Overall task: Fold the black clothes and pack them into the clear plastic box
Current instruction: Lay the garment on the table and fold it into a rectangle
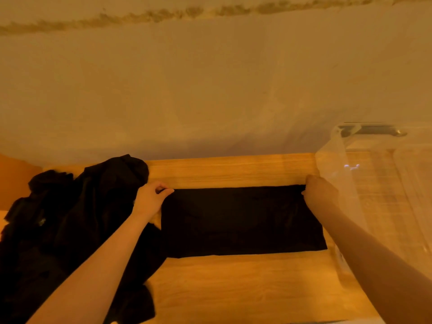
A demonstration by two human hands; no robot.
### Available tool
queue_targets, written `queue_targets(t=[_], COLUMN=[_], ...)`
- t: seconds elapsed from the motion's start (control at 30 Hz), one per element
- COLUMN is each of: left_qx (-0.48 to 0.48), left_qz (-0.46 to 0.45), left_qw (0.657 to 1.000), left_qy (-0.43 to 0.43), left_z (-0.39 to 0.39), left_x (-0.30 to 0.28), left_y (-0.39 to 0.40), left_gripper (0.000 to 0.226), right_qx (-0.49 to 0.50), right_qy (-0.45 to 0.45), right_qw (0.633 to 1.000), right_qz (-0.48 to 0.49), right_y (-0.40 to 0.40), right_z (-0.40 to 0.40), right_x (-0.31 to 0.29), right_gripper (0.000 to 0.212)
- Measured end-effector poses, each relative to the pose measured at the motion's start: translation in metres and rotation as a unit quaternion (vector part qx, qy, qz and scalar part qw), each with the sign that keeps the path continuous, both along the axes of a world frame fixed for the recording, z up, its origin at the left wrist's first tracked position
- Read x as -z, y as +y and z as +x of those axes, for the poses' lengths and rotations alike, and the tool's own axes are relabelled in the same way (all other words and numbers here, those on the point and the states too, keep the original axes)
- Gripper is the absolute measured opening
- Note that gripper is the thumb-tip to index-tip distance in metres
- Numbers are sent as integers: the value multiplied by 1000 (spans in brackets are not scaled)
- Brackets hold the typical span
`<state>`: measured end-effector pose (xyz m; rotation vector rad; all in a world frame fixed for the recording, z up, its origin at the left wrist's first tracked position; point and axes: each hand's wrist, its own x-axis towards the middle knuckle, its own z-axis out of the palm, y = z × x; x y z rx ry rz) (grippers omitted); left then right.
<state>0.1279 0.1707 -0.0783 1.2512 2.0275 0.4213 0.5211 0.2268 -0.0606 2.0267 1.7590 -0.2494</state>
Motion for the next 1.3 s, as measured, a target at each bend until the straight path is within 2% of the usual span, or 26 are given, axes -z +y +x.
queue_targets(t=[0.07,0.13,0.2,0.27,0.3,0.37,0.43,0.57,0.73,0.8,0.87,1.0,1.1,1.2,1.3], left_qx=[12,66,139,206,207,174,170,236,309,295,244,155,142,214,323], left_qz=[45,127,159,112,74,15,11,18,35,33,39,-31,-45,-4,25], left_qw=[995,970,952,940,940,948,946,929,900,897,914,955,949,928,894], left_qy=[89,197,222,248,261,266,275,286,307,328,323,251,276,304,311], left_z=[5,23,52,78,84,83,74,64,50,59,84,139,142,131,113], left_x=[-2,-4,-3,7,15,27,35,38,33,23,10,13,26,31,32], left_y=[-5,-15,-31,-48,-54,-60,-60,-39,7,12,-1,-60,-82,-72,-47], left_gripper=[18,22,31,48,56,67,68,67,74,68,66,68,65,65,65], right_qx=[-19,-71,-156,-182,-178,-151,-118,-57,22,1,-57,-205,-191,-103,-29], right_qy=[49,113,173,187,179,173,167,161,145,135,140,150,151,175,221], right_qw=[993,975,958,960,964,971,975,980,981,979,973,962,967,975,970], right_qz=[110,180,165,98,80,67,87,102,128,153,176,103,71,86,92], right_y=[-11,-26,-45,-60,-64,-68,-73,-95,-122,-124,-114,-90,-101,-137,-179], right_z=[-1,-19,-37,-46,-41,-17,6,22,-12,-23,-27,-17,2,0,-25], right_x=[9,11,21,30,35,47,55,59,55,48,42,51,57,60,57], right_gripper=[31,41,47,58,69,82,77,72,77,71,61,62,63,64,76])
